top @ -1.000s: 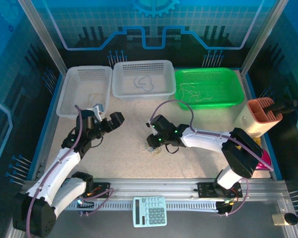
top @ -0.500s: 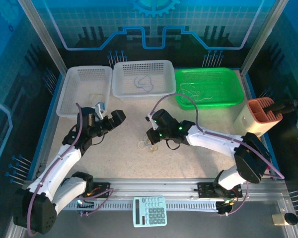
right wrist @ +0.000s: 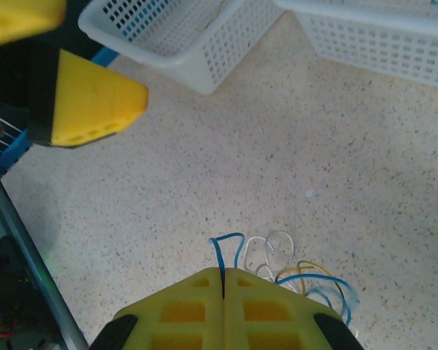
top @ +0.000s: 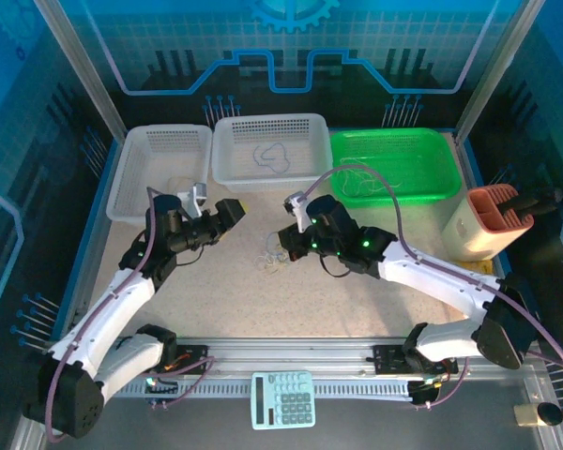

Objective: Untangle the cables

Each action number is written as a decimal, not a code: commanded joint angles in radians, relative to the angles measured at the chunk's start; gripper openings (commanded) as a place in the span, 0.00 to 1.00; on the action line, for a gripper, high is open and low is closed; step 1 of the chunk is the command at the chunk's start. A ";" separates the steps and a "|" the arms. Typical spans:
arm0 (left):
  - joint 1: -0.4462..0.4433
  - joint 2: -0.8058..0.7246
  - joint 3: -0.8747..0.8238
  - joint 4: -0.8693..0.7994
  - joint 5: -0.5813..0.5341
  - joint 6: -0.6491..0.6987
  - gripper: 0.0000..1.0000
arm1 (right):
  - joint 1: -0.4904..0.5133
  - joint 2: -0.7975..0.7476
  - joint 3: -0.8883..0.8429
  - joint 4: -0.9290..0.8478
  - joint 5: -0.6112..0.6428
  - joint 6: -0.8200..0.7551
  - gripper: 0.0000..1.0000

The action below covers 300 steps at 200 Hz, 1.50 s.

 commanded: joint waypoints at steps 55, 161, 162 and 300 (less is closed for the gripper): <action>-0.118 0.076 -0.009 0.002 0.001 0.170 0.70 | -0.057 -0.056 0.006 0.043 -0.038 0.028 0.00; -0.204 0.246 -0.025 0.060 -0.104 0.276 0.52 | -0.073 -0.072 0.014 0.035 -0.066 0.028 0.00; -0.205 0.248 -0.025 0.061 -0.104 0.275 0.51 | -0.073 -0.071 0.014 0.035 -0.066 0.028 0.00; -0.272 0.322 -0.008 0.168 -0.147 0.251 0.51 | -0.074 -0.082 -0.023 0.041 -0.075 0.036 0.00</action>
